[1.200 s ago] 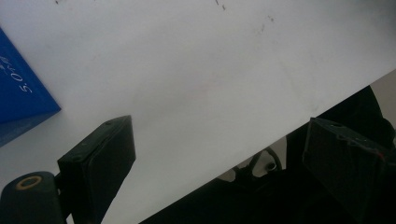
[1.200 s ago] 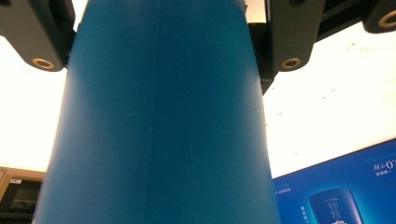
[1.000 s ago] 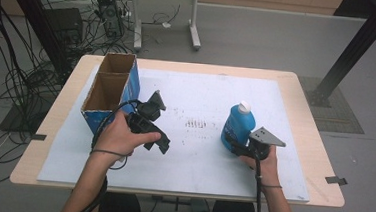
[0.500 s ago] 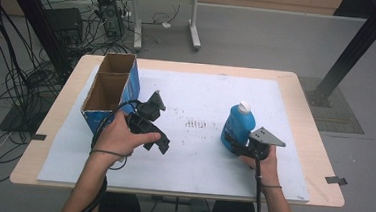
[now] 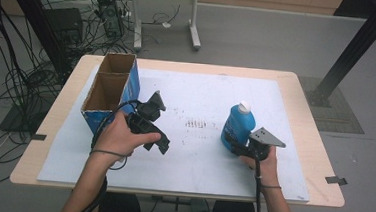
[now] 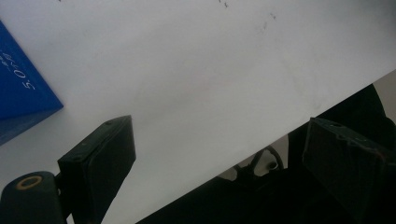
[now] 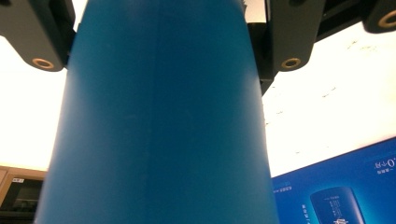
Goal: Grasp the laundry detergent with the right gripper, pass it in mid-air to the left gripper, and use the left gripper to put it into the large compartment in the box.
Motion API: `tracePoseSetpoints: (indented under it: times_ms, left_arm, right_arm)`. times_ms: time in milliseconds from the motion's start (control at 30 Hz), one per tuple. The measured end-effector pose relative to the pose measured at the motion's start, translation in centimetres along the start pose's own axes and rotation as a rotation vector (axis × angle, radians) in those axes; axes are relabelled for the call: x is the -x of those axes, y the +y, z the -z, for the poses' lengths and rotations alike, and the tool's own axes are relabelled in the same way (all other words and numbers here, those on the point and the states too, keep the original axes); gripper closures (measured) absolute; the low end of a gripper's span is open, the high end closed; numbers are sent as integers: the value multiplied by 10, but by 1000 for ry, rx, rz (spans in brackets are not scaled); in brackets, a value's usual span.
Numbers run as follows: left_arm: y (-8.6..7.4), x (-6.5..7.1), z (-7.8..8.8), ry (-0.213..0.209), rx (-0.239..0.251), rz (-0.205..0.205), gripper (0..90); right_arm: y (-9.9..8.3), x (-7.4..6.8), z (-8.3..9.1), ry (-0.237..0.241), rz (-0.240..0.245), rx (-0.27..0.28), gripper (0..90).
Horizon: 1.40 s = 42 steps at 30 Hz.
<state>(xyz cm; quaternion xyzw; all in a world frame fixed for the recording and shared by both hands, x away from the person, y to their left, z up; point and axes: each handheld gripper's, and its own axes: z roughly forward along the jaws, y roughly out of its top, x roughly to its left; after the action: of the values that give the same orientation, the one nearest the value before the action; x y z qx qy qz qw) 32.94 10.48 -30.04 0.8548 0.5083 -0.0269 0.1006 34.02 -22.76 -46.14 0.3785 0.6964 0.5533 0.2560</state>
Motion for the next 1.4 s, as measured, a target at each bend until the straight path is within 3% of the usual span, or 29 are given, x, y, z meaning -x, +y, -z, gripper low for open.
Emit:
tracePoseSetpoints:
  times_ms: [467,633,933,1400]
  left_arm:
    - [4,-1,-2,0,0,-11,97]
    - [4,3,0,13,-14,-60,95]
    - [4,3,12,13,-9,-104,92]
    - [13,1,36,39,-16,-195,90]
  right_arm:
    - [0,1,0,10,-1,-4,405]
    - [2,2,0,16,2,-11,406]
    - [3,5,-1,33,-9,-14,409]
    - [33,-4,-5,164,10,-26,409]
